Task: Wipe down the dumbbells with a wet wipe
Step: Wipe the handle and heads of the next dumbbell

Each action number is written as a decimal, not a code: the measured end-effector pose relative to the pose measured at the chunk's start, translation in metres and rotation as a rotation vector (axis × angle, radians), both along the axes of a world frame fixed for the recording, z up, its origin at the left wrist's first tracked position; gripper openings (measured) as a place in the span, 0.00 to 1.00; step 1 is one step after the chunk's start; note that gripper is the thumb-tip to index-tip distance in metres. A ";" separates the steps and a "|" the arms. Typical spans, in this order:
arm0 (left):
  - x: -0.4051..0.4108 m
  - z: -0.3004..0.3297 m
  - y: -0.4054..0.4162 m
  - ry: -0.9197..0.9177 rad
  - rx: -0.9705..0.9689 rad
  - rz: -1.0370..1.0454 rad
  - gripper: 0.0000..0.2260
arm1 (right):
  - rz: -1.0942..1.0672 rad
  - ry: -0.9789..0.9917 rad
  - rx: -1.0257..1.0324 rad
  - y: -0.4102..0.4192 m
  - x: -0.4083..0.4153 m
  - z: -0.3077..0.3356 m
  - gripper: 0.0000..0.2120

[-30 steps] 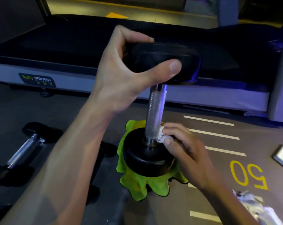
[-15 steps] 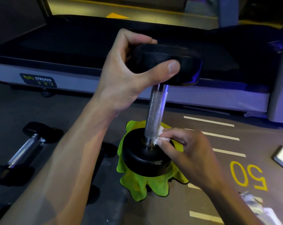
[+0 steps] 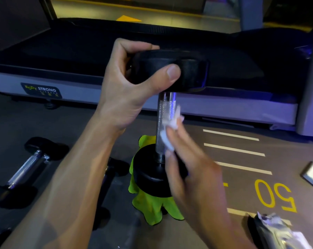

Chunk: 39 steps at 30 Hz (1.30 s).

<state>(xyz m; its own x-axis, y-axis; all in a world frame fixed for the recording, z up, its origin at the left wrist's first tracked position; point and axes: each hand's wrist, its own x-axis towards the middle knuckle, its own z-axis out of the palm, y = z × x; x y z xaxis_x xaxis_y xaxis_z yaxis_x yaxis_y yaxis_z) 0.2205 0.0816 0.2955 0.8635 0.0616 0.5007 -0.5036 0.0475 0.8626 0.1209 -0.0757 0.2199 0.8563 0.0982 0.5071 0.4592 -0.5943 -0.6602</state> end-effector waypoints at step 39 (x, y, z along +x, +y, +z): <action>0.004 -0.005 0.019 -0.009 -0.026 -0.045 0.19 | 0.048 -0.129 0.471 0.017 0.056 0.023 0.11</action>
